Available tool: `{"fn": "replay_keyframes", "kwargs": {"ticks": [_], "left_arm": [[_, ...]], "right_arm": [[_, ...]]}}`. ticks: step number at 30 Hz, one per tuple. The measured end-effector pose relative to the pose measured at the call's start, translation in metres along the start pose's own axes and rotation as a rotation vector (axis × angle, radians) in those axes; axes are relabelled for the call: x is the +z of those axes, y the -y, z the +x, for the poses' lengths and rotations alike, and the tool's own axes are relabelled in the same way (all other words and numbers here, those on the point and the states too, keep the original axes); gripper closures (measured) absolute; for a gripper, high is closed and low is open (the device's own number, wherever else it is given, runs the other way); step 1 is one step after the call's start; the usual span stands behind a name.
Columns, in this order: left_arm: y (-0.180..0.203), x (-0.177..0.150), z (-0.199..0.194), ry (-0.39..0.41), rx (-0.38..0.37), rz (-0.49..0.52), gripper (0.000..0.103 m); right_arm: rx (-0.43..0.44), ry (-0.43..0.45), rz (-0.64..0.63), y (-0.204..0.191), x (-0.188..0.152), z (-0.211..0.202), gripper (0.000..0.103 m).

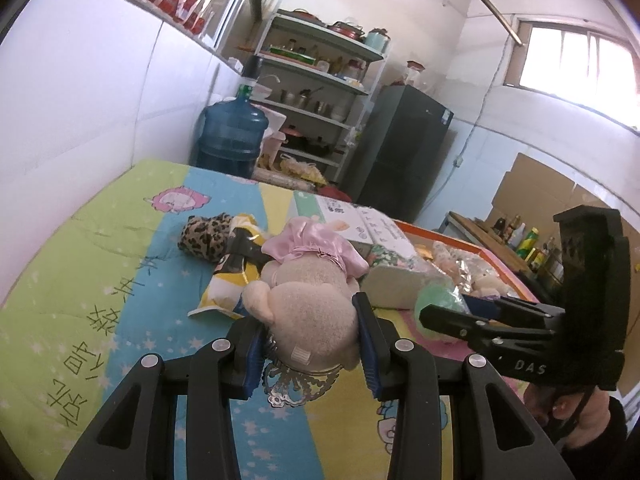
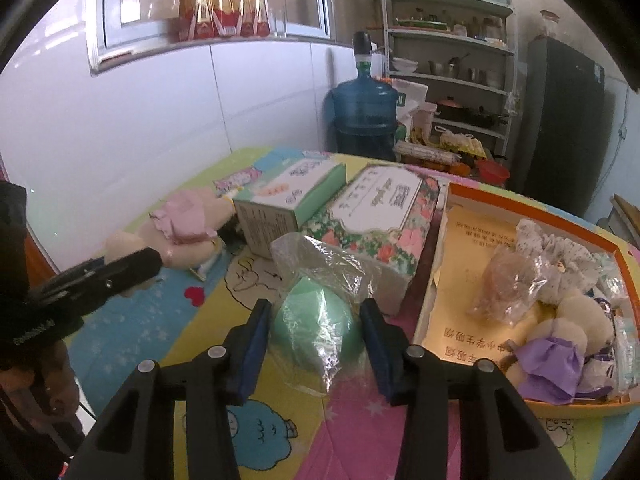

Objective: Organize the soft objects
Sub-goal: 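Lift the plush toy with the left tool while the right tool grasps the bagged green ball, then carry the plush toy with the left tool while the right tool carries the green ball over the box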

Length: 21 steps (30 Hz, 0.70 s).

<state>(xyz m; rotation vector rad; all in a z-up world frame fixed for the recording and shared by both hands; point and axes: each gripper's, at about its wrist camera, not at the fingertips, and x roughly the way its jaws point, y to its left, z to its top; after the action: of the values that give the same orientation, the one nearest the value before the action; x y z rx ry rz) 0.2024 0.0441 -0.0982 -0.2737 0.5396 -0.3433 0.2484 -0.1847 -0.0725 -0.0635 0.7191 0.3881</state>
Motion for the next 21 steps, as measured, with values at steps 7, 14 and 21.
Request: {"fn": "replay_keyframes", "kwargs": {"ticks": [7, 14, 21], "left_arm": [[0.015, 0.005, -0.008, 0.02, -0.004, 0.031, 0.063], [0.035, 0.013, -0.013, 0.04, -0.027, 0.065, 0.063], [0.064, 0.02, -0.008, 0.045, -0.07, 0.109, 0.062]], "right_arm": [[0.001, 0.047, 0.017, 0.007, 0.003, -0.026, 0.057], [-0.028, 0.101, 0.037, 0.022, 0.003, -0.051, 0.057], [-0.077, 0.14, 0.063, 0.045, 0.001, -0.072, 0.057]]}}
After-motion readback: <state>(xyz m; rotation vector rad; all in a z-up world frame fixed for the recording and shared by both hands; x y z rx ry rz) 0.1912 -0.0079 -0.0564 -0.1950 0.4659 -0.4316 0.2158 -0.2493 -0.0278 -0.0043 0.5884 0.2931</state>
